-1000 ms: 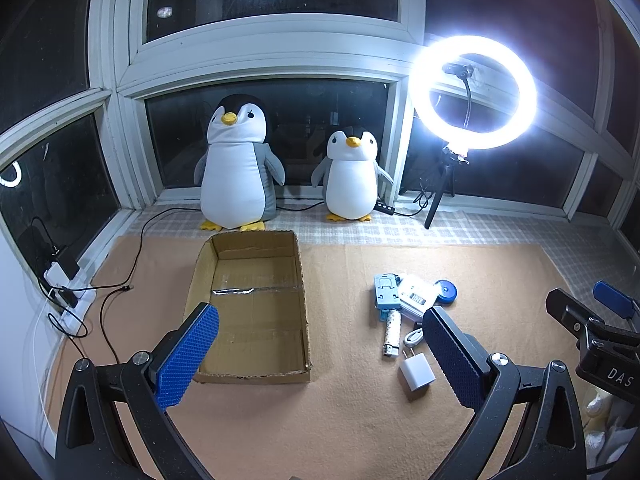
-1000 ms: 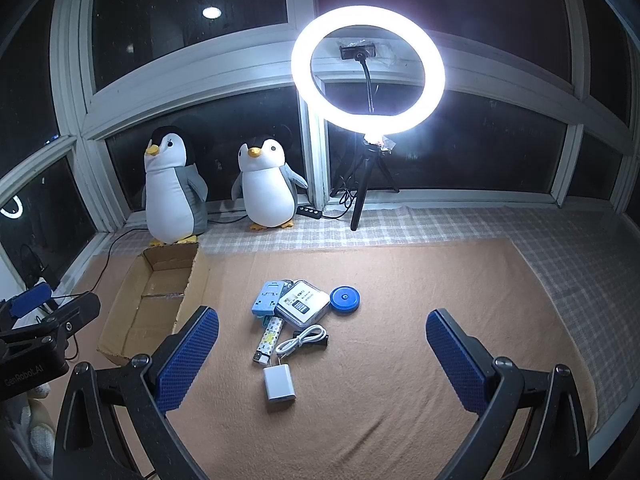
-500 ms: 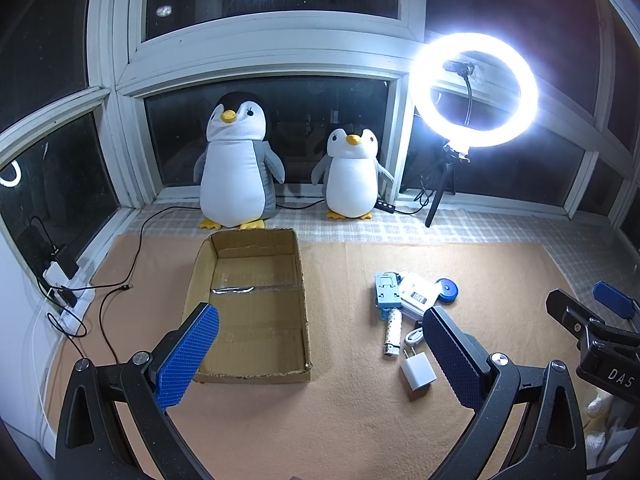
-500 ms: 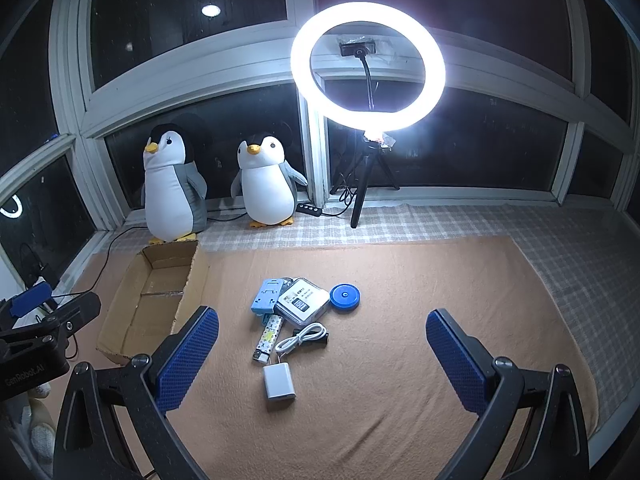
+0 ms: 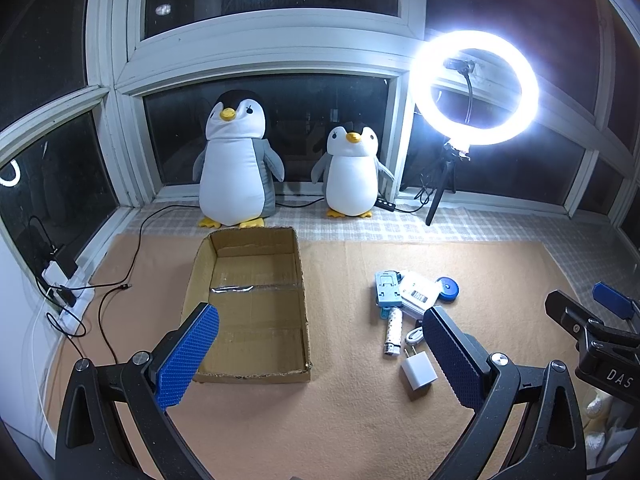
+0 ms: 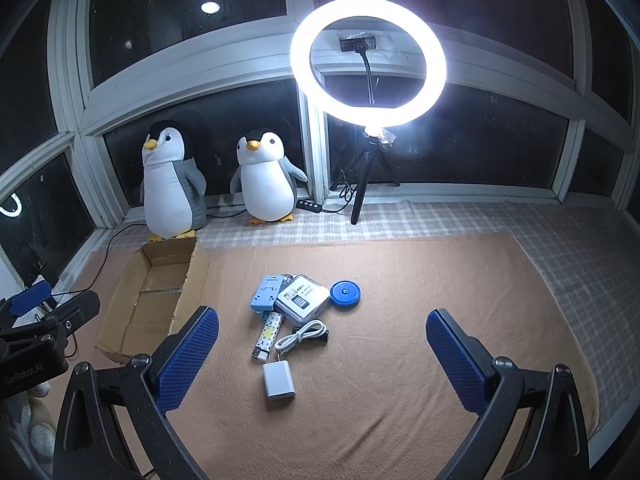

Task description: Organize rigid objects

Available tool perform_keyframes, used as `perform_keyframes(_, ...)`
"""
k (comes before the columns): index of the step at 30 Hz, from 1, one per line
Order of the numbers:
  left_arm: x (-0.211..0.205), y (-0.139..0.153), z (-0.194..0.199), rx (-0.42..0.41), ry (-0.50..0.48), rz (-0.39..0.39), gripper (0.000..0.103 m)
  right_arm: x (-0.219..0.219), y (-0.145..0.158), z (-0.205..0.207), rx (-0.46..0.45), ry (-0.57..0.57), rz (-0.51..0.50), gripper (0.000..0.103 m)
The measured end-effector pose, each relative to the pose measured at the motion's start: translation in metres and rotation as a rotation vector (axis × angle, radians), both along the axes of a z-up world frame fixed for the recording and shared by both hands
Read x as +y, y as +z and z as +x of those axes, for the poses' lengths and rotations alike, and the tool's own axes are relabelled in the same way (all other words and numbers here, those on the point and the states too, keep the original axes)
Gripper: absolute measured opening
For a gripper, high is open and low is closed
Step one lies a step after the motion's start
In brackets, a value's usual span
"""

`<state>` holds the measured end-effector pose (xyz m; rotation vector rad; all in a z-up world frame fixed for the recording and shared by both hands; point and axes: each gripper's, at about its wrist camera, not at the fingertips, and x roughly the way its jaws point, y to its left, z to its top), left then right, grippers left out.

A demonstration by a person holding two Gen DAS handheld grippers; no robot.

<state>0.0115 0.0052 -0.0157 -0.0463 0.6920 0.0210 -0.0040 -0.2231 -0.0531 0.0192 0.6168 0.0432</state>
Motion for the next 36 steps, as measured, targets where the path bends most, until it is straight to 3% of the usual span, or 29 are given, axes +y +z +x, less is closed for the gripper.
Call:
perform_keyframes(21,0.030,-0.034,0.019,0.085,0.059,0.000,0.103,-0.001,-0.022,0.018,0.078,0.009,-0.008,0.103)
perform_keyframes(36,0.145,-0.103,0.047,0.258,0.265,-0.064,0.103,-0.004,-0.058,0.041,0.168,0.036,0.014,0.103)
